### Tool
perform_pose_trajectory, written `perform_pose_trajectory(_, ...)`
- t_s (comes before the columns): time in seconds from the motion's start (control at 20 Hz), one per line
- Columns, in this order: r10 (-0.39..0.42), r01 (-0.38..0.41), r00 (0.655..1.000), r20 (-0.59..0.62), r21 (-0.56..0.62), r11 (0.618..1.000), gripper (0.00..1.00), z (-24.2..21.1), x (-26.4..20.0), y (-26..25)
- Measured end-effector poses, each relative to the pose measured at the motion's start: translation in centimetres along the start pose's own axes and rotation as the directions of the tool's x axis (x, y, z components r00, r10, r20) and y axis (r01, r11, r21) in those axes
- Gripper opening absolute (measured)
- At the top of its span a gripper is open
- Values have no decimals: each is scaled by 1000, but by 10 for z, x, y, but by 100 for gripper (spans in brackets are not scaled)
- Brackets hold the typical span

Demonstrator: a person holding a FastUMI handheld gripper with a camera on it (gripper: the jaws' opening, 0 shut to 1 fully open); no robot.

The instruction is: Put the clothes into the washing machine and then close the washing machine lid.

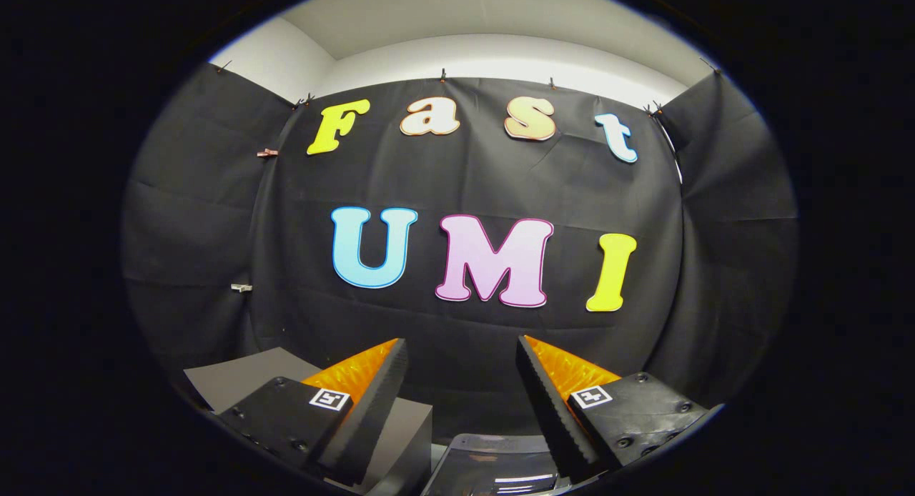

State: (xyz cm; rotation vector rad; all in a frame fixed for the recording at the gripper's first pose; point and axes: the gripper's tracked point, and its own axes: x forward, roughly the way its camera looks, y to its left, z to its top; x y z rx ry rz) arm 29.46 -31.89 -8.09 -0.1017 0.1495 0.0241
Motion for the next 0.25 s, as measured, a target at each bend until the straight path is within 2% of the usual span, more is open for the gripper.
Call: perform_pose_trajectory(0.25,-8,8,1000,3,1,1000,97,-3,-2,-7)
